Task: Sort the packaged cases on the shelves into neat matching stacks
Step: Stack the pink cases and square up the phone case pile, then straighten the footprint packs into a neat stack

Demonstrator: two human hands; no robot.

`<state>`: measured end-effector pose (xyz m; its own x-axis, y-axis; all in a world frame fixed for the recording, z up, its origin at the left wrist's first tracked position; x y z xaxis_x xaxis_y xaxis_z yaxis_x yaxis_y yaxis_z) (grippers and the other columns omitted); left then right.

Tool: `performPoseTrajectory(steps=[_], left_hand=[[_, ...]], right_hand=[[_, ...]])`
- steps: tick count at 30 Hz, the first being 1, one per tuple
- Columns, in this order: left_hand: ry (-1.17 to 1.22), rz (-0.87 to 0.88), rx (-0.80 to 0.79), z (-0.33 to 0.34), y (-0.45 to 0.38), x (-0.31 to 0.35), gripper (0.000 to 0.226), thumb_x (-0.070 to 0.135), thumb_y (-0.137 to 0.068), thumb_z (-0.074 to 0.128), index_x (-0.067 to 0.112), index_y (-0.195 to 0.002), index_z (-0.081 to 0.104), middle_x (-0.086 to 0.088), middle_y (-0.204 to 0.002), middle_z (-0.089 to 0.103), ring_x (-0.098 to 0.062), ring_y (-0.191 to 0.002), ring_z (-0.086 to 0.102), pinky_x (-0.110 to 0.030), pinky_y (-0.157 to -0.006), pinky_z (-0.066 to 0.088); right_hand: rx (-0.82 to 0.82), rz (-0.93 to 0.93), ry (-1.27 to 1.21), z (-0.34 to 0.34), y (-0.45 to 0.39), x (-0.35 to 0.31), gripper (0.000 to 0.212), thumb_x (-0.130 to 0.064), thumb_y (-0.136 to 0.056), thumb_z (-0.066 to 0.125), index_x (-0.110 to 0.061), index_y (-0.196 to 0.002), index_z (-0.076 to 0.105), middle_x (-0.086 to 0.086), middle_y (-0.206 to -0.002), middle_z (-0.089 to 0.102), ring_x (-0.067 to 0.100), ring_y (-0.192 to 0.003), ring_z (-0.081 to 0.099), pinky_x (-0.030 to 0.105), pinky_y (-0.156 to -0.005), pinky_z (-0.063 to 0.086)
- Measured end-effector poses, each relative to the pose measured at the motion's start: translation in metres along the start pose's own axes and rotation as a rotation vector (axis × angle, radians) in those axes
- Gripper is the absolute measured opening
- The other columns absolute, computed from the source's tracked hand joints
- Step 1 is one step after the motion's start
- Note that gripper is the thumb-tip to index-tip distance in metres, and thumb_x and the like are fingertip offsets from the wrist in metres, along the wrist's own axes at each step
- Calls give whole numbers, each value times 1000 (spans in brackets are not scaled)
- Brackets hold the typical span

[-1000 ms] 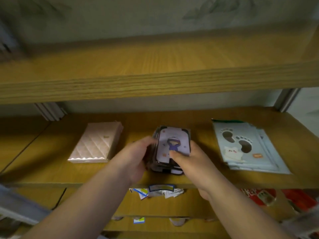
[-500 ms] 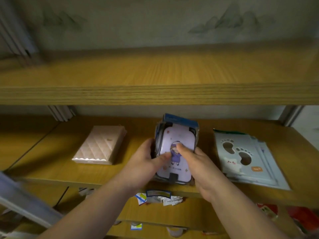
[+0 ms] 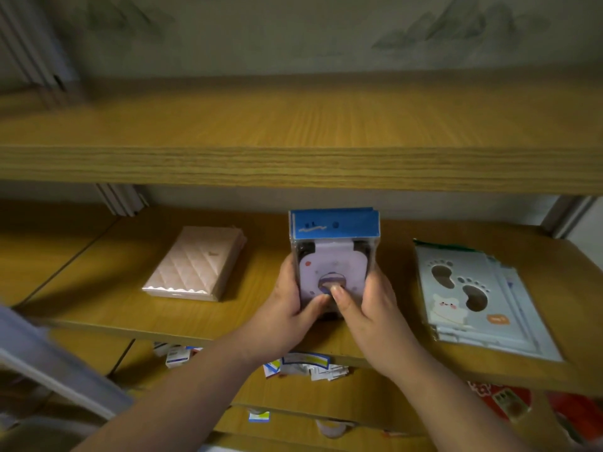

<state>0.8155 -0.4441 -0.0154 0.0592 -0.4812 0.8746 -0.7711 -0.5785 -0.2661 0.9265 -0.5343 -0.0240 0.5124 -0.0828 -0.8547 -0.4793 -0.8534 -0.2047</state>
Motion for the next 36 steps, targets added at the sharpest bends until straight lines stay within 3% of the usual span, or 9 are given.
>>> performPoseTrajectory(steps=[6, 10, 13, 15, 20, 23, 27, 31, 36], left_hand=[[-101, -97, 46, -3, 2, -13, 67, 28, -94, 69, 38, -145, 26, 9, -140, 41, 4, -132, 41, -7, -102, 38], [-38, -133, 113, -12, 6, -12, 73, 35, -89, 74, 29, -148, 32, 7, -139, 46, -3, -129, 48, -14, -101, 44], [107, -248, 134, -24, 5, -17, 42, 45, -84, 72, 30, -122, 60, 9, -113, 73, -10, -107, 69, -32, -87, 60], [-57, -315, 135, -36, 1, -18, 29, 52, -83, 65, 28, -98, 65, 4, -93, 74, -14, -88, 71, -36, -74, 60], [-436, -411, -16, -46, -8, -25, 39, 62, -87, 52, 24, -79, 59, -2, -87, 61, -25, -95, 55, -38, -70, 41], [-441, -419, -21, -48, -15, -30, 49, 60, -85, 57, 18, -108, 66, -9, -112, 64, -30, -109, 57, -35, -77, 42], [-460, -326, 60, -59, -23, -17, 79, 64, -87, 57, 16, -149, 43, -16, -146, 51, -36, -134, 46, -39, -99, 39], [-518, -174, 76, -51, -27, 15, 72, 56, -90, 57, 17, -150, 45, -16, -144, 54, -36, -133, 47, -39, -105, 37], [-326, -63, 39, -4, -38, 54, 62, 54, -85, 57, 27, -140, 56, -3, -134, 63, -22, -123, 57, -28, -97, 41]], right_hand=[[53, 40, -30, -5, -2, 4, 45, -51, -88, 62, -70, -117, 34, -33, -121, 54, -18, -113, 47, 12, -82, 42], [130, 113, -38, -11, -2, 6, 39, -54, -81, 69, -58, -114, 48, -30, -108, 64, -17, -101, 56, 10, -72, 48], [66, 254, -108, -2, -8, 4, 34, -66, -76, 67, -49, -104, 60, -36, -97, 67, -16, -85, 62, 6, -54, 47], [-4, 376, -184, 11, -14, 5, 32, -59, -80, 70, -34, -99, 69, -23, -82, 73, -5, -72, 68, 11, -49, 48], [-7, 531, 34, 21, -31, 5, 50, -64, -77, 66, -17, -93, 70, 5, -90, 72, 22, -84, 67, 39, -69, 54], [-5, 584, 97, 21, -31, 8, 59, -69, -73, 65, -16, -99, 69, 3, -96, 70, 20, -87, 64, 39, -77, 54], [51, 594, 71, 10, -22, 3, 80, -75, -74, 57, -14, -126, 59, 5, -121, 63, 18, -95, 59, 34, -77, 47], [107, 458, 252, -17, -9, -15, 81, -71, -82, 50, -20, -145, 45, 4, -147, 49, 21, -128, 50, 32, -91, 40], [214, 308, 452, -76, 17, -26, 64, -58, -87, 52, -30, -144, 46, -10, -141, 52, 8, -123, 51, 30, -95, 44]])
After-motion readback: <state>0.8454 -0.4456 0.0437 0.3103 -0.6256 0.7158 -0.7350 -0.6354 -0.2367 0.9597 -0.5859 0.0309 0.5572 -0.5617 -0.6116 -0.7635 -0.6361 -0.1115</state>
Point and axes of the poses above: each hand's wrist, its own y-axis away from the middle knuckle, its own z-axis out of the palm, x = y × z, the point moved 9 cm from there along -y, towards the middle knuckle
